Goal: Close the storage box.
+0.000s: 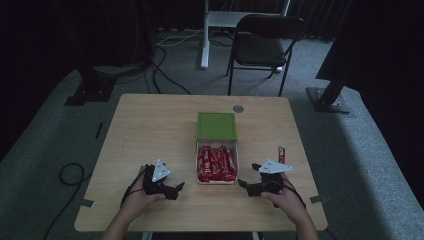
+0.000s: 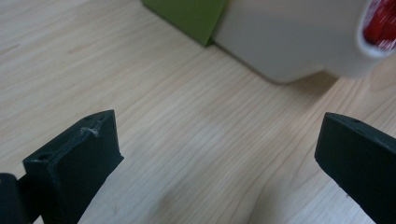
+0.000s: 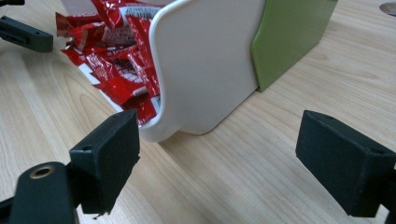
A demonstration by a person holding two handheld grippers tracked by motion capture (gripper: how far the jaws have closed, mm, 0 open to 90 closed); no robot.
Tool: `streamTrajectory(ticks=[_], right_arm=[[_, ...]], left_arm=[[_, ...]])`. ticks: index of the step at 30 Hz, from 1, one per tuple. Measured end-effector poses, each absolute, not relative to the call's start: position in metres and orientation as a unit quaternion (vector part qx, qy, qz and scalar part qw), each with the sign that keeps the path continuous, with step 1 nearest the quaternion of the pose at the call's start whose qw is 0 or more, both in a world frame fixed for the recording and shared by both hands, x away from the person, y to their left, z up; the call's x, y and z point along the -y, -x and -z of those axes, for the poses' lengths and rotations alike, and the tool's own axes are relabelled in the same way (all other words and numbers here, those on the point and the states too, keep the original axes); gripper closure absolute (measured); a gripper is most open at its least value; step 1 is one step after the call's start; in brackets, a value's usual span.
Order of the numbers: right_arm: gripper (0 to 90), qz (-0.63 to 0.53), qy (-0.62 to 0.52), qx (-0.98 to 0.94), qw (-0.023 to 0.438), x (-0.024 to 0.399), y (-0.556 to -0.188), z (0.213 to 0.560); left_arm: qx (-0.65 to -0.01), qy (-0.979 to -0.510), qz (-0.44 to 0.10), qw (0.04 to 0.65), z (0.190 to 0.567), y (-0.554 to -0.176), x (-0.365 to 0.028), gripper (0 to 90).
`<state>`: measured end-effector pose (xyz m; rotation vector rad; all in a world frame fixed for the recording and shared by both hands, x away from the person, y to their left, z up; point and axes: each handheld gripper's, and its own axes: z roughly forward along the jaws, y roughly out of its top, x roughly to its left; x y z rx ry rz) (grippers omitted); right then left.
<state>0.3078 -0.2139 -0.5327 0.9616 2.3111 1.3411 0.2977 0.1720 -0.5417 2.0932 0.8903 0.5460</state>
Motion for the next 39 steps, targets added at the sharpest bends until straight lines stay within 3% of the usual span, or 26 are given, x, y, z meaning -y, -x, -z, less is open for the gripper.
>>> streamTrajectory(ticks=[18,29,39], right_arm=[[13.4,-0.498,-0.331,-0.787,0.151,0.211,-0.315,0.522],[13.5,-0.512,-0.342,-0.775,0.14,0.213,-0.319,0.527],[13.1,-0.516,-0.347,-0.772,0.129,0.214,-0.321,0.531]], left_arm=[[-0.307,-0.796,-0.228,0.469,0.525,-0.302,-0.151,0.6],[-0.324,-0.765,-0.252,0.497,0.522,-0.31,-0.148,0.6],[-0.32,-0.769,-0.235,0.501,0.524,-0.312,-0.148,0.6]])
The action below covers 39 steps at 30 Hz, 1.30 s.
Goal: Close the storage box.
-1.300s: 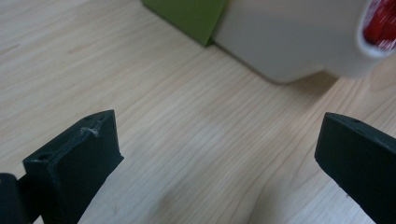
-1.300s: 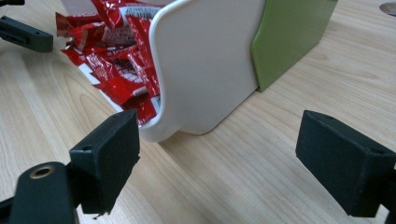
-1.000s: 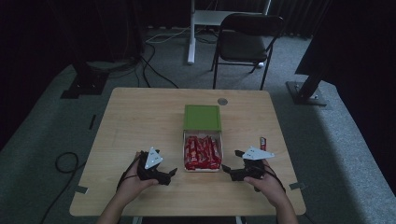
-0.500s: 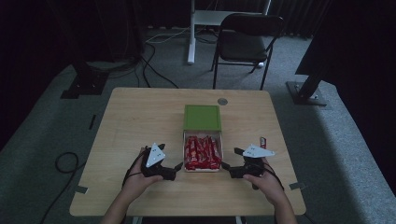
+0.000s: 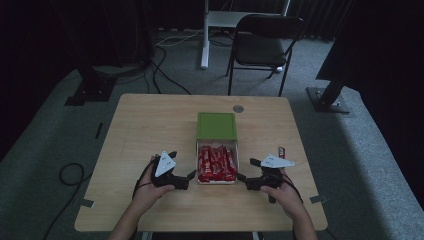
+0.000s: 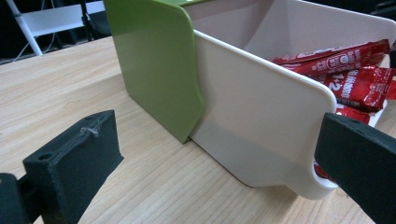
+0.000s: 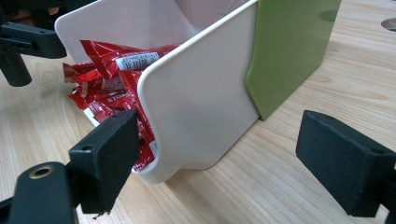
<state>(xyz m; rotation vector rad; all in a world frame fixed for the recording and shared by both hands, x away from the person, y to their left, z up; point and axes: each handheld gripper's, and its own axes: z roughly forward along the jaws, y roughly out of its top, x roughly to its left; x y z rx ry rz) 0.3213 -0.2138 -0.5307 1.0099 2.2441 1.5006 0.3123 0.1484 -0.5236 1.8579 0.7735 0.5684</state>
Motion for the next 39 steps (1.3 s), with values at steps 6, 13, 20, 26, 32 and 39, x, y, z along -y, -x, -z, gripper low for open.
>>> streamTrajectory(ticks=[6,13,20,26,32,39], right_arm=[[13.1,-0.516,-0.348,-0.772,0.131,0.215,-0.322,0.531],[14.4,-0.505,-0.346,-0.778,0.138,0.214,-0.322,0.532],[14.4,-0.509,-0.349,-0.775,0.137,0.215,-0.323,0.531],[13.8,-0.511,-0.352,-0.772,0.138,0.216,-0.325,0.53],[13.4,-0.51,-0.35,-0.773,0.139,0.215,-0.327,0.53],[13.4,-0.506,-0.352,-0.774,0.143,0.213,-0.332,0.529]], left_arm=[[-0.315,-0.77,-0.234,0.503,0.524,-0.311,-0.147,0.6],[-0.304,-0.778,-0.227,0.501,0.526,-0.308,-0.139,0.6],[-0.309,-0.773,-0.226,0.506,0.523,-0.314,-0.136,0.6],[-0.317,-0.772,-0.225,0.503,0.521,-0.319,-0.137,0.6],[-0.316,-0.774,-0.226,0.499,0.52,-0.322,-0.137,0.5],[-0.32,-0.775,-0.227,0.495,0.519,-0.328,-0.138,0.5]])
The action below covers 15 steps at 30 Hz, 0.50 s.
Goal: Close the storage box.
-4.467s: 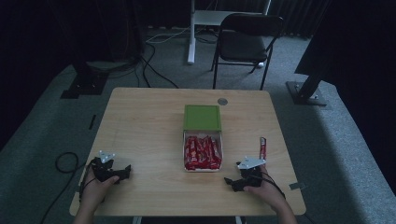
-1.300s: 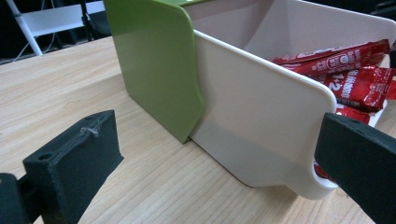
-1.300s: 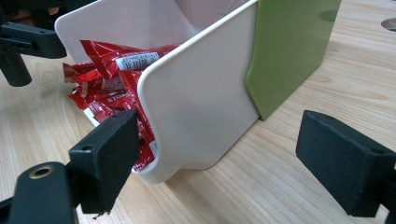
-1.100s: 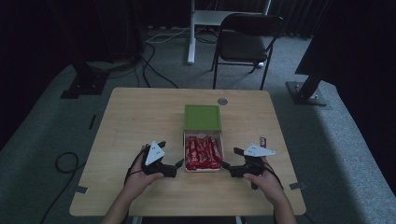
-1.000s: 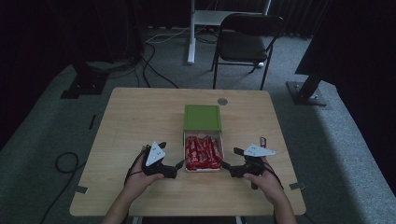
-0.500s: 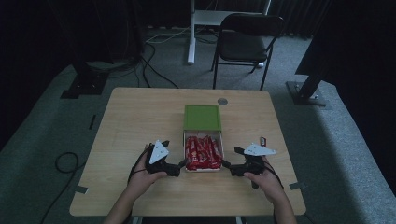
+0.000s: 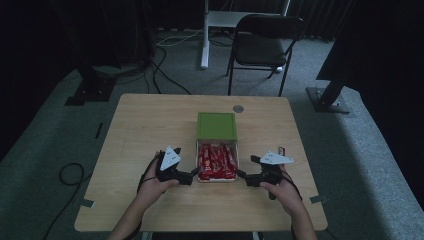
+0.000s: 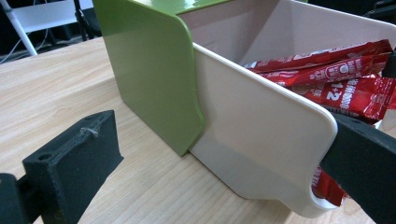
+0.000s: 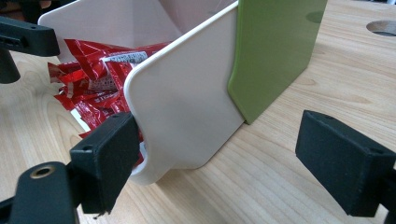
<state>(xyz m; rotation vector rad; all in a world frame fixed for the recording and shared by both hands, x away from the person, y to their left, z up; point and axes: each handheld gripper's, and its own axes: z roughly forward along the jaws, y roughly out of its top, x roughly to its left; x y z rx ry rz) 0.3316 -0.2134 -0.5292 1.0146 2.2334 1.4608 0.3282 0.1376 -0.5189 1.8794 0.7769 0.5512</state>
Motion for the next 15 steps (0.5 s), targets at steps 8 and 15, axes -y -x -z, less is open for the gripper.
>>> streamTrajectory(ticks=[8,15], right_arm=[[12.9,-0.506,-0.354,-0.774,0.142,0.2107,-0.3357,0.5295],[13.0,-0.509,-0.362,-0.767,0.146,0.211,-0.3394,0.5285]], left_arm=[[-0.326,-0.773,-0.229,0.493,0.5189,-0.3336,-0.1387,0.5],[-0.328,-0.769,-0.229,0.498,0.5177,-0.3377,-0.139,0.6]])
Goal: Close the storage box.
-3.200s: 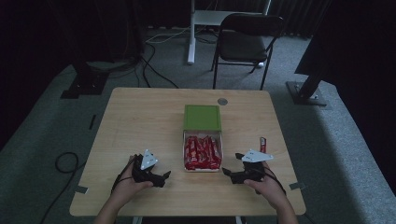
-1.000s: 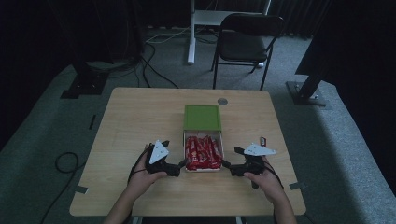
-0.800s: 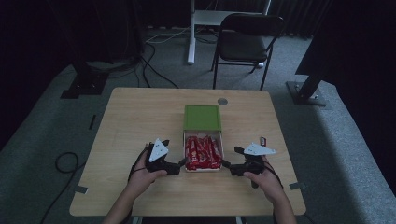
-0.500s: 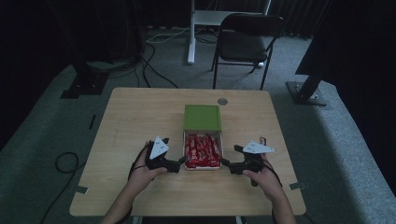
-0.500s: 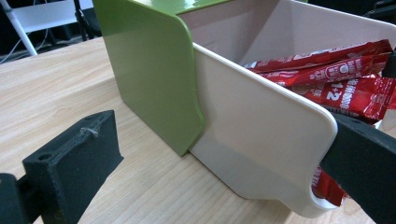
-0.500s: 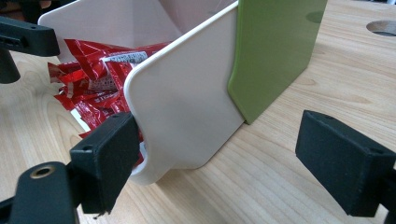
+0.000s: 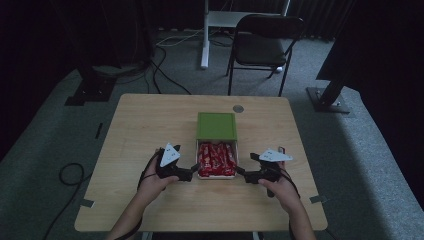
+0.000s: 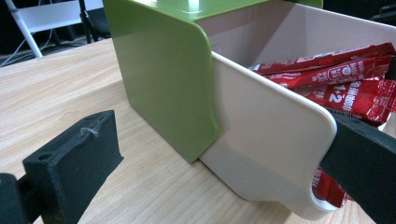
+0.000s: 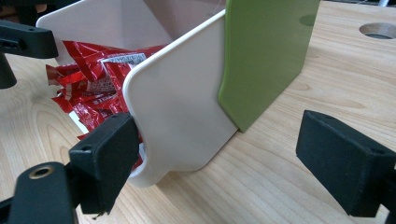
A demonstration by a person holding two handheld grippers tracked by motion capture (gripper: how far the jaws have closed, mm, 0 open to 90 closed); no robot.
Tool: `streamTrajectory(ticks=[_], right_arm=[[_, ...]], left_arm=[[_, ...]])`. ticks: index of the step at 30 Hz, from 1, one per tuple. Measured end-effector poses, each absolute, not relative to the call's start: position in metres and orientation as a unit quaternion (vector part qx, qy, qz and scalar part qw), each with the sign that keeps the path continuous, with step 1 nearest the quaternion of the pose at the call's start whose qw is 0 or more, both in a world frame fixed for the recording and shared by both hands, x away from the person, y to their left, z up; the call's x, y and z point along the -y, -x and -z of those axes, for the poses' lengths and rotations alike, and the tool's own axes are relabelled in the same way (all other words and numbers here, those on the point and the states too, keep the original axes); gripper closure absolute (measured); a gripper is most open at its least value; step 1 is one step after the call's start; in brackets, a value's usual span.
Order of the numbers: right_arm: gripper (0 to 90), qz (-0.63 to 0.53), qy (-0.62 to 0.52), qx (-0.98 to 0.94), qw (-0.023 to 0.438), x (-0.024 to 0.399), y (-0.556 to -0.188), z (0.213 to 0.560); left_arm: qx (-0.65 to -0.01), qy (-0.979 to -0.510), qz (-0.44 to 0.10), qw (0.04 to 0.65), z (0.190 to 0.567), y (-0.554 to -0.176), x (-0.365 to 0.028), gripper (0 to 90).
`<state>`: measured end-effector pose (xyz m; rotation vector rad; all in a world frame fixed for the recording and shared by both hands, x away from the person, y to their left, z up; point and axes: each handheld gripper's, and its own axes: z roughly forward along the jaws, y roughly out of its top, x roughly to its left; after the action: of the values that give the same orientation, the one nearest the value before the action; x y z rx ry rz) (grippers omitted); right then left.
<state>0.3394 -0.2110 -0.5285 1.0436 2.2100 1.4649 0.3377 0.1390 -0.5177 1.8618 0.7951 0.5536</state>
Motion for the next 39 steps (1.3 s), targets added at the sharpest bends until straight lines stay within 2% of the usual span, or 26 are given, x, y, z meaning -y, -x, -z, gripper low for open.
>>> streamTrajectory(ticks=[39], right_arm=[[13.0,-0.507,-0.382,-0.758,0.151,0.207,-0.353,0.526]], left_arm=[[-0.337,-0.771,-0.224,0.492,0.513,-0.357,-0.14,0.5]])
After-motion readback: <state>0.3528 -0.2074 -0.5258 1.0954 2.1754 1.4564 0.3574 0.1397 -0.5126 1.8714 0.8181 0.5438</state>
